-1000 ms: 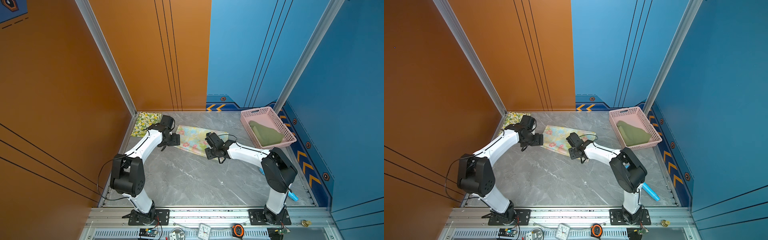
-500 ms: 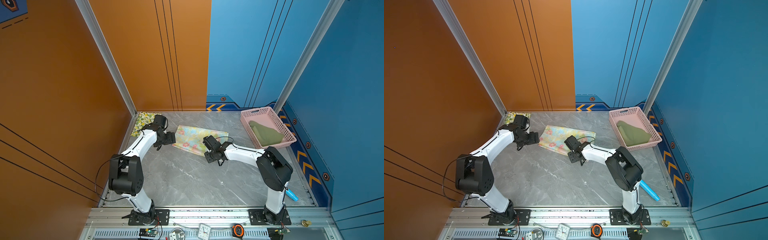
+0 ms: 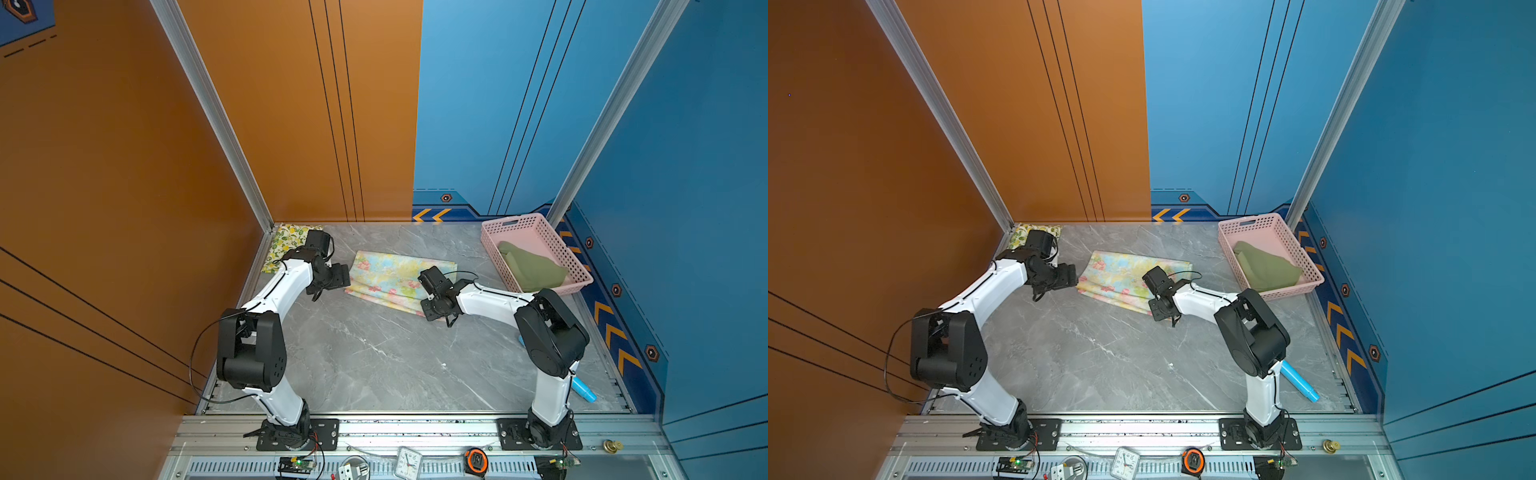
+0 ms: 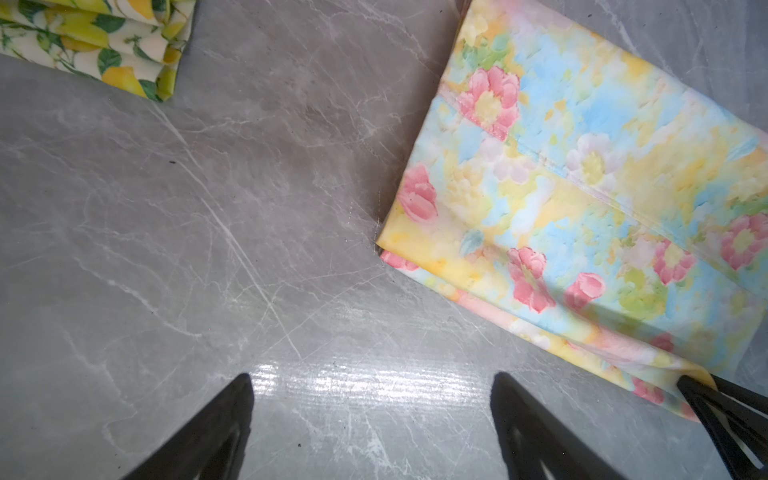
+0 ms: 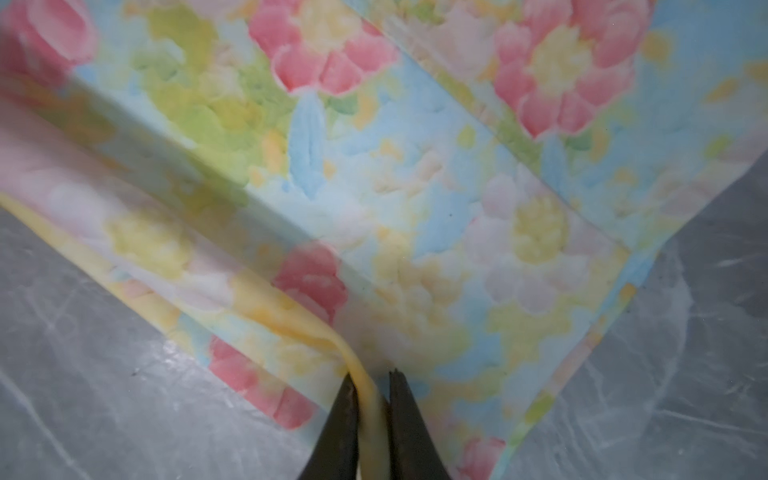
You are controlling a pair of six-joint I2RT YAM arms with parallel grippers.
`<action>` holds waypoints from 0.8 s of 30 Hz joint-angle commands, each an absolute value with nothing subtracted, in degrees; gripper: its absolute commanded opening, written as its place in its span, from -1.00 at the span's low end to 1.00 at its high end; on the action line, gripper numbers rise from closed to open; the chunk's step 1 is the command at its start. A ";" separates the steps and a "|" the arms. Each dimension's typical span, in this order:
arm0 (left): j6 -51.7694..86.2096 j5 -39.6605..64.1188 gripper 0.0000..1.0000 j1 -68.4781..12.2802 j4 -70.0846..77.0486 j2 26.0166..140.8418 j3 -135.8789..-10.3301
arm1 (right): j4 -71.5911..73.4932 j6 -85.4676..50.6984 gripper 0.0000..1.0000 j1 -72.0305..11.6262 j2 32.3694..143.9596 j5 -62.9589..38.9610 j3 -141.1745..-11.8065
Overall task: Fold and stack skirts
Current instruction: Smooth out the skirt at the center of the table.
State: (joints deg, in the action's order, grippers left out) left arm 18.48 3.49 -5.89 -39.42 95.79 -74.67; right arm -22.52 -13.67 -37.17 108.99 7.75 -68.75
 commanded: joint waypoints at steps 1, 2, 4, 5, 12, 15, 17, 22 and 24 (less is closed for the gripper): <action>19.25 4.30 0.80 -5.32 -39.39 95.63 -73.89 | -23.70 -13.42 -0.78 -36.12 106.90 10.93 -66.73; 19.23 4.24 0.80 -5.35 -39.38 95.66 -73.90 | -23.28 -13.31 -0.78 -35.91 106.40 11.06 -66.10; 19.31 4.29 0.80 -5.34 -39.38 95.70 -73.85 | -22.94 -13.34 -0.79 -35.45 105.44 11.22 -65.41; 19.31 4.30 0.80 -5.36 -39.38 95.71 -73.84 | -22.79 -13.15 -0.78 -35.13 104.99 11.37 -65.18; 19.49 4.29 0.80 -5.37 -39.38 96.18 -73.77 | -22.03 -13.17 -0.11 -34.37 101.98 10.69 -63.83; 19.84 4.44 0.80 -5.57 -39.33 96.84 -73.81 | -21.45 -14.59 0.17 -34.00 99.24 9.86 -62.58; 19.86 4.16 0.80 -6.05 -39.33 97.49 -73.83 | -21.06 -16.53 0.27 -33.16 97.19 9.17 -61.64; 20.34 3.74 0.79 -7.65 -39.27 99.47 -73.94 | -18.09 -24.57 0.33 -28.07 93.49 3.81 -58.01; 20.43 3.66 0.79 -8.42 -39.27 100.22 -74.30 | -16.82 -27.40 0.33 -25.97 93.24 1.95 -57.11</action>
State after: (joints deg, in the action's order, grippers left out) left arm 19.62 3.51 -7.22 -39.11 98.89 -74.63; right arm -18.92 -21.10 -28.32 93.91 5.50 -59.07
